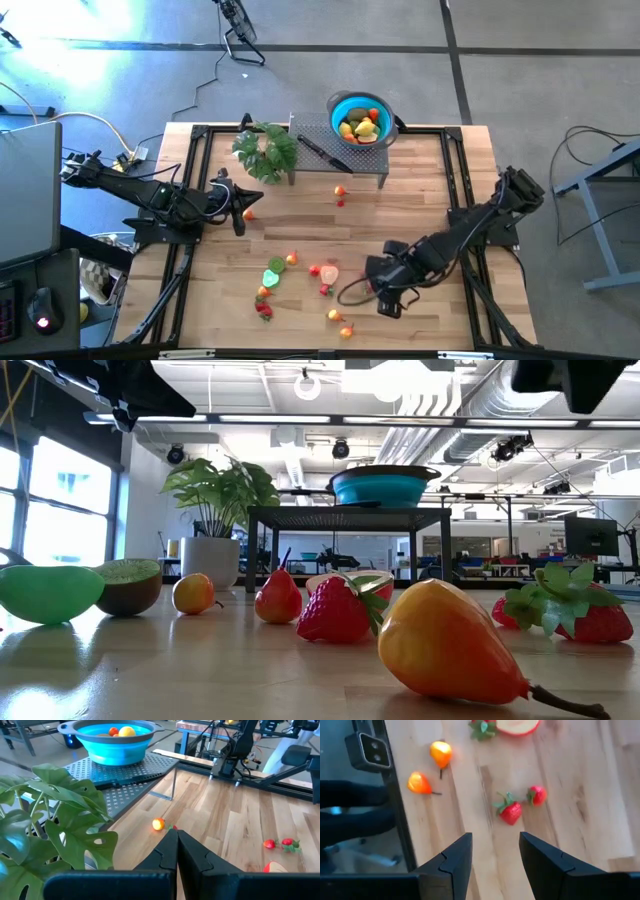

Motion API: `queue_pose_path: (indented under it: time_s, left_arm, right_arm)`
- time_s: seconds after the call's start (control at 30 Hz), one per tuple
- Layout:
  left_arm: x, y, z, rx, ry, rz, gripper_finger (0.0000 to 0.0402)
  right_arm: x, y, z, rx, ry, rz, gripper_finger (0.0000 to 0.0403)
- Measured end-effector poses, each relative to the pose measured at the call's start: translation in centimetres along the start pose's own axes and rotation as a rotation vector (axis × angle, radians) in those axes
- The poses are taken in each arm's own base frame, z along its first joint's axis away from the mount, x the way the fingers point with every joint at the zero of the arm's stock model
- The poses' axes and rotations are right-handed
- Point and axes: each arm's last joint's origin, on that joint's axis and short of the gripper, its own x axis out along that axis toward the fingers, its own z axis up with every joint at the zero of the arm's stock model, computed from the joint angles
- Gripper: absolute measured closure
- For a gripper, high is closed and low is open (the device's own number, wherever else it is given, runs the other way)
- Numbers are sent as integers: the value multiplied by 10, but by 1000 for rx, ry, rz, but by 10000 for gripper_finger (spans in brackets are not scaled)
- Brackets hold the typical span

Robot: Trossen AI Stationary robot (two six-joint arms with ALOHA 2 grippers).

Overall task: Pick & Place Fruit
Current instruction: Put the red strawberry in the blue bowl on the shelf

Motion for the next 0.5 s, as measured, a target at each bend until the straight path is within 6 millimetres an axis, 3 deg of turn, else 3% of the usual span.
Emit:
queue_pose_path:
  time_s: [0.23,0.5]
  left_arm:
    - [0,0,0,0,0,0,402]
    - [0,0,0,0,1,-1,402]
  right_arm:
    - [-2,5,-6,-50,-176,-143,247]
    - [4,2,-8,-59,-171,-164,243]
